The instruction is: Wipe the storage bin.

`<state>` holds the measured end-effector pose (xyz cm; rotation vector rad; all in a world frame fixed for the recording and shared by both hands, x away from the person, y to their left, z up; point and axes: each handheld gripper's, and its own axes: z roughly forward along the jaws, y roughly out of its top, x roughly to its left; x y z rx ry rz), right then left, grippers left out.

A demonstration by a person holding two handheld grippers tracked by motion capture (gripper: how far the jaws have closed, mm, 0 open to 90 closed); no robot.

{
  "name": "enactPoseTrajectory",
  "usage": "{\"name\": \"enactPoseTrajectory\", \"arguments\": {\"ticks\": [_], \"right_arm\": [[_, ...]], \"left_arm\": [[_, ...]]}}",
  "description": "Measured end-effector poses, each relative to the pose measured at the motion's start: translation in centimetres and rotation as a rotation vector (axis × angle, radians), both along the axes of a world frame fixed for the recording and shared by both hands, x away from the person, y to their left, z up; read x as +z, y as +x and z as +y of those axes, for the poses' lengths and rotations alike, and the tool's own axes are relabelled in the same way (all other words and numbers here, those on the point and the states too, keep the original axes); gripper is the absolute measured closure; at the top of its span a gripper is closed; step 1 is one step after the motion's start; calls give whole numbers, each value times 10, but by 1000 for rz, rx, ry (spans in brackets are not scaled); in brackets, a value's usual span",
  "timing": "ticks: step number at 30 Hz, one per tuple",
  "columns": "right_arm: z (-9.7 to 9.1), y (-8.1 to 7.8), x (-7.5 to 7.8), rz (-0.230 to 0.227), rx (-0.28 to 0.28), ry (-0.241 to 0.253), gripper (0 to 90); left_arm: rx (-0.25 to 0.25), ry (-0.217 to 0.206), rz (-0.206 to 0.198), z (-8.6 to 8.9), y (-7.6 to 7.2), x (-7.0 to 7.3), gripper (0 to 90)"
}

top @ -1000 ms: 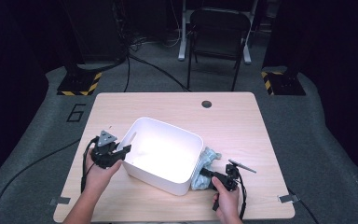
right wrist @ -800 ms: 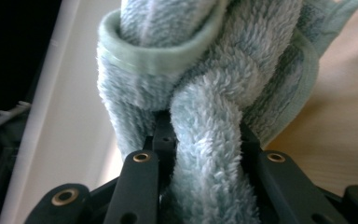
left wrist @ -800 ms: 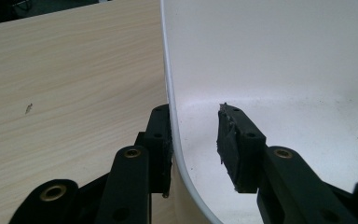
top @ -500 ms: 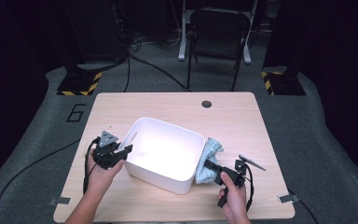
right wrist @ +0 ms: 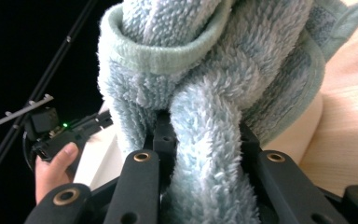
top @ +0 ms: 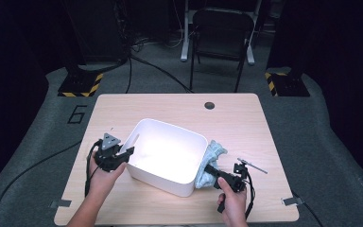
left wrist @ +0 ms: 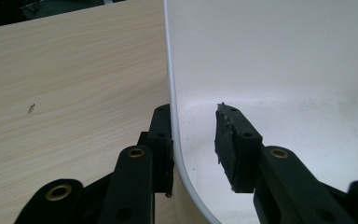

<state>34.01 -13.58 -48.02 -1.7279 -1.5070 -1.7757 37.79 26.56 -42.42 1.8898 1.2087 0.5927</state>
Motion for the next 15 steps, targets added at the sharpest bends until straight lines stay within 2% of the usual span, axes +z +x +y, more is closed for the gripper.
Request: {"name": "enactPoseTrajectory", "arguments": {"ticks": [3,5,8,9,10,12,15], "right_arm": [[2,1,-5,7,4,-59,710],[5,2,-9,41,11,-99,709],[3,4,-11,49,20,-87,708],[2,5,-12,36,29,-102,707],[1,6,-12,40,27,-96,707],[-2,7,-16,51,26,-68,706],[-5,8,-17,82,10,-88,708]], "left_arm": [[-1,3,3,0,0,0,672],[-4,2,5,0,0,0,668],[-6,-3,5,1,1,0,659],[-4,-7,5,1,1,0,654],[-8,-9,5,1,1,0,650],[-10,-11,6,1,1,0,644],[-11,-12,6,1,1,0,640]]}}
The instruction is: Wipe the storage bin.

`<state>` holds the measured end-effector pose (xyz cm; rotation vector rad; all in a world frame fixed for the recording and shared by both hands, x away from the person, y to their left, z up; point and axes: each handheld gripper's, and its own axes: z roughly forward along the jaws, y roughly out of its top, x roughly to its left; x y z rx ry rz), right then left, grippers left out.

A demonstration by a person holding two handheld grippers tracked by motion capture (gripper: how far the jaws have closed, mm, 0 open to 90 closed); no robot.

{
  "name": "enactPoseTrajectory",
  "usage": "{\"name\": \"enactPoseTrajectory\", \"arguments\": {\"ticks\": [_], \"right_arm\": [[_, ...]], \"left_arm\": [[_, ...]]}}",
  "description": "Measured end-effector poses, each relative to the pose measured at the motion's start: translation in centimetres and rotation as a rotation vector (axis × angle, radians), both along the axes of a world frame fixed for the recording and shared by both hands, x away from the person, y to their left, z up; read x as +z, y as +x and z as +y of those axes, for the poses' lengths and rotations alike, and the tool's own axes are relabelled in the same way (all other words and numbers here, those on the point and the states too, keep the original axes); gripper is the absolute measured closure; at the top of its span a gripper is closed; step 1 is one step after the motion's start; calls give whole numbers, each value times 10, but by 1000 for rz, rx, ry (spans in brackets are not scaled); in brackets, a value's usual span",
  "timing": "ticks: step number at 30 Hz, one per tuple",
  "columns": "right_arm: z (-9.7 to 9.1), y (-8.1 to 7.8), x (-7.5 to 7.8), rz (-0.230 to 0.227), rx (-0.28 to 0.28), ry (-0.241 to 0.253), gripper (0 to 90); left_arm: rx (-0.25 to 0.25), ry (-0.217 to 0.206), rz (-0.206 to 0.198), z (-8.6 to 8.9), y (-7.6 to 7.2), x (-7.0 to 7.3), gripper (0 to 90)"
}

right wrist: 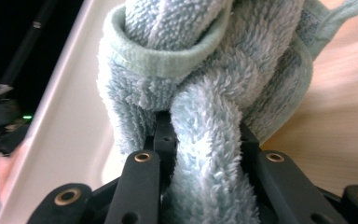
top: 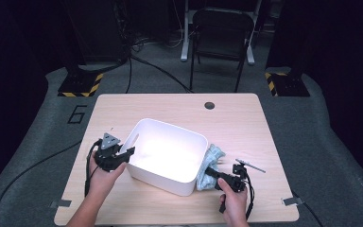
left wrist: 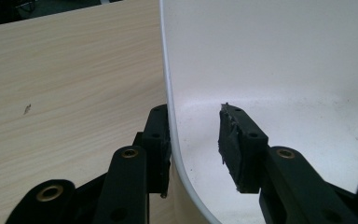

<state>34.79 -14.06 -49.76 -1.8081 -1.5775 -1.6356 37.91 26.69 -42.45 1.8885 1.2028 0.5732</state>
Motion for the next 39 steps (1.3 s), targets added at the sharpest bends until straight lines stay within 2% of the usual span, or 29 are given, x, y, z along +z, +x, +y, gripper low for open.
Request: {"name": "enactPoseTrajectory", "arguments": {"ticks": [2,5,7,8,9,10,11,13,15,16,18,20,22,23,24,26,29,30,31,32,33,34,36,37,39], "right_arm": [[2,0,-4,6,2,-21,711],[5,1,-14,32,3,-13,712],[6,3,-20,54,7,-14,712],[6,4,-27,81,9,-24,712],[6,5,-33,73,9,-26,713],[8,6,-36,105,4,-19,713],[9,8,-40,119,4,-28,714],[8,10,-45,124,13,-37,714],[9,10,-44,116,13,-24,714],[10,10,-45,111,8,-46,714],[10,8,-43,131,-6,-44,713],[10,7,-42,150,-12,-29,711],[10,7,-40,171,-24,42,711],[8,8,-42,149,-17,24,711],[8,8,-40,154,-19,41,711],[7,8,-38,139,-19,38,711],[6,8,-31,125,-21,78,710],[4,8,-30,89,-13,76,710],[5,8,-27,68,-25,101,710],[4,8,-23,76,-12,103,709],[4,9,-22,57,-16,110,708],[3,8,-18,71,-12,117,707],[1,10,-15,49,-11,129,702],[0,12,-17,24,-13,147,695],[-2,14,-19,37,1,157,689]], "left_arm": [[1,-2,0,0,0,0,641],[3,1,0,0,0,0,646],[3,3,0,0,0,0,647],[4,4,0,0,0,0,649],[5,5,0,0,0,0,650],[5,5,0,0,0,0,650],[6,4,0,0,0,0,649],[7,2,-1,1,0,0,647],[7,-3,-1,2,0,0,642],[9,-7,-1,2,0,0,640],[9,-8,-3,2,0,-1,638],[14,-12,0,2,0,0,635],[14,-16,1,2,0,-1,629],[12,-16,4,2,1,-1,625],[13,-19,2,2,1,-1,620],[9,-23,3,2,1,-1,611],[12,-22,7,1,1,-1,600],[12,-24,5,1,1,-1,595],[12,-24,5,1,1,-1,589],[11,-24,5,1,1,-1,584],[9,-25,6,1,1,-1,578],[6,-28,9,1,1,-1,570],[-23,-25,25,2,3,-1,540],[-32,-26,31,3,4,-1,519],[-43,-37,37,4,5,-1,502]]}}
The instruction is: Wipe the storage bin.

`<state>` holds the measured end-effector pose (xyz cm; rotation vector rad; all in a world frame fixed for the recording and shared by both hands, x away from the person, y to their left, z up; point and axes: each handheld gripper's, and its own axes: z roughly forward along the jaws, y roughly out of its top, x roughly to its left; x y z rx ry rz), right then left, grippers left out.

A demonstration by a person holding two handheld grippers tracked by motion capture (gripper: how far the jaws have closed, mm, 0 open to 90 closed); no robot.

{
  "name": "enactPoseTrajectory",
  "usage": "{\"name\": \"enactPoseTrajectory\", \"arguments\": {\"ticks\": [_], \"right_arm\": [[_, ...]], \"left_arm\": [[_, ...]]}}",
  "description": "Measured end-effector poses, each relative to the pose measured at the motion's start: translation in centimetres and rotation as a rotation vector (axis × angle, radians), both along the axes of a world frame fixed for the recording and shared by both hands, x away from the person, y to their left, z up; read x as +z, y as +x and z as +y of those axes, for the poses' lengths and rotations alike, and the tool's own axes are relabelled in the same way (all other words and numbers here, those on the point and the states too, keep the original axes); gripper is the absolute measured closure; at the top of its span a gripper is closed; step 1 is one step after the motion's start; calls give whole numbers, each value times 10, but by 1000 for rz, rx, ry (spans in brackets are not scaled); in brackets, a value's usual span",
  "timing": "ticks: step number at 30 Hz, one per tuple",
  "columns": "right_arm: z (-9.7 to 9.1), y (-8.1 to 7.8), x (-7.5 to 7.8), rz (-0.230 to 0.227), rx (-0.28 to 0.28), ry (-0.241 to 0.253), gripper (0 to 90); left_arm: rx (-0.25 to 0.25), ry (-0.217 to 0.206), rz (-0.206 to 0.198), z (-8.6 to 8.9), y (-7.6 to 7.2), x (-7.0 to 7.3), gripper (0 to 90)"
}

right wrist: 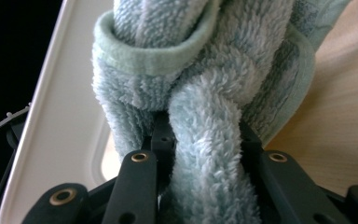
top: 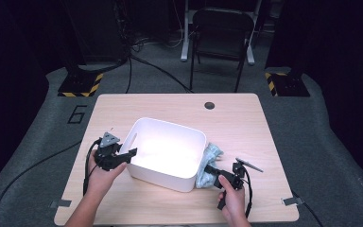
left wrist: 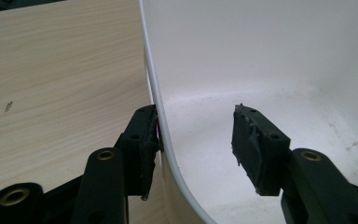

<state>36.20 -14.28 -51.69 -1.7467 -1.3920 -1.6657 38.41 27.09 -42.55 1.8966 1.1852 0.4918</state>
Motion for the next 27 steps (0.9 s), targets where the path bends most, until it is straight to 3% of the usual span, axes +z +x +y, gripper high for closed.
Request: {"name": "enactPoseTrajectory", "arguments": {"ticks": [4,7,11,13,16,19,22,25,27], "right_arm": [[1,-2,1,1,3,-35,688],[1,-5,1,18,14,-38,687],[1,-11,2,7,24,-17,686],[1,-16,7,13,31,20,686],[0,-23,19,-19,39,75,685],[2,-28,31,-66,56,59,685],[6,-31,36,-73,44,32,684],[7,-30,33,-63,30,59,680],[7,-29,32,-75,0,62,679]], "left_arm": [[-11,12,3,0,1,1,490],[-18,-5,3,3,3,2,489],[-23,-25,2,5,5,6,493],[-21,-14,7,5,7,7,523],[-7,-15,18,5,10,6,586],[-1,-15,27,5,11,6,622],[-1,-4,32,5,12,6,667],[15,-13,27,4,10,3,680],[4,16,31,3,8,4,679]]}}
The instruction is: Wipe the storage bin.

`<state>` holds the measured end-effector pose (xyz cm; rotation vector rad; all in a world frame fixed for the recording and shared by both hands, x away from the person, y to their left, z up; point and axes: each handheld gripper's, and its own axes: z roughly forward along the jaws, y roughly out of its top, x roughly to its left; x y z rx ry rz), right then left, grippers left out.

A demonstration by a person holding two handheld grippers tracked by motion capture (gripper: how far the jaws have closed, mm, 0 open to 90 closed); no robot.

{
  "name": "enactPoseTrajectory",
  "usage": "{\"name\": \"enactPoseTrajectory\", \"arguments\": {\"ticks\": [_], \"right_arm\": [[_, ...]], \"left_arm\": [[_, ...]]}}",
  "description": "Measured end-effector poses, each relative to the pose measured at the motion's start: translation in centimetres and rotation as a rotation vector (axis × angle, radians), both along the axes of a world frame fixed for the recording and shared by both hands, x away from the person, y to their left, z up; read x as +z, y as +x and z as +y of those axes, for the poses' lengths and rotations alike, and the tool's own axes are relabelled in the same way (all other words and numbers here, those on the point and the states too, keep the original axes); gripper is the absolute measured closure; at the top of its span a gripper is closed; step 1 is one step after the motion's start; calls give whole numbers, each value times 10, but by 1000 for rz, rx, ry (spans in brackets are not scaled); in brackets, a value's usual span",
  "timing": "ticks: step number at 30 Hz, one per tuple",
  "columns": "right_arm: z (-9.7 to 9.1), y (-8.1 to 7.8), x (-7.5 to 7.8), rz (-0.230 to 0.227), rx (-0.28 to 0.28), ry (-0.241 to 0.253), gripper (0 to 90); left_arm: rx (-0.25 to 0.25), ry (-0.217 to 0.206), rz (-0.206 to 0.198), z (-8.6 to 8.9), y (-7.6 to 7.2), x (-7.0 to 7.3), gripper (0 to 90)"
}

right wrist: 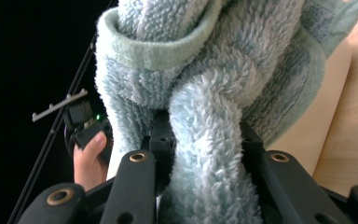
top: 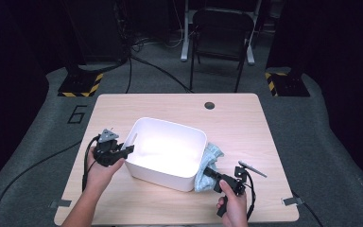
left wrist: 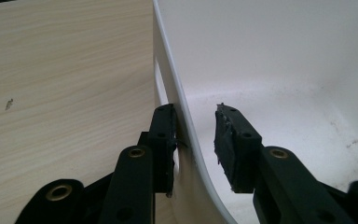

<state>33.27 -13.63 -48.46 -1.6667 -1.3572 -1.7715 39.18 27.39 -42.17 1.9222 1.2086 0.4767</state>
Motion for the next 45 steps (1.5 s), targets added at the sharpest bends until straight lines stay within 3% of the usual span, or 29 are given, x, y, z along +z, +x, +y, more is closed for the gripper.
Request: {"name": "enactPoseTrajectory", "arguments": {"ticks": [1,6,13,16,20,23,24,26,28,34,35,41,43,45], "right_arm": [[0,0,1,20,0,7,679],[-1,7,0,7,-22,9,680],[1,19,6,2,-24,-45,681],[1,23,8,-5,-18,-38,678],[-2,23,13,-19,-7,-39,670],[-2,18,17,-33,9,-76,671],[-2,18,16,-54,7,-85,671],[0,16,14,-36,5,-79,675],[2,14,9,-43,-4,-115,684],[9,10,-11,5,-23,-177,698],[10,10,-14,31,-28,-193,699],[13,12,-36,101,-27,-222,700],[15,14,-43,103,-31,-242,700],[16,15,-46,135,-23,-285,701]], "left_arm": [[11,-2,-11,-1,-1,-1,674],[32,-14,-13,-2,-8,-1,641],[58,-34,-14,2,-16,-2,575],[63,-38,-20,2,-17,-3,556],[69,-39,-30,-1,-17,-4,528],[69,-44,-28,-2,-17,-5,527],[67,-47,-25,-2,-17,-5,530],[63,-36,-21,-2,-17,-4,536],[65,-27,-20,-3,-16,-4,552],[77,-17,-29,-3,-15,-3,590],[77,-14,-31,-3,-15,-3,593],[78,-19,-27,-2,-13,-3,599],[78,-19,-27,-2,-13,-3,599],[79,-20,-29,-2,-13,-3,599]]}}
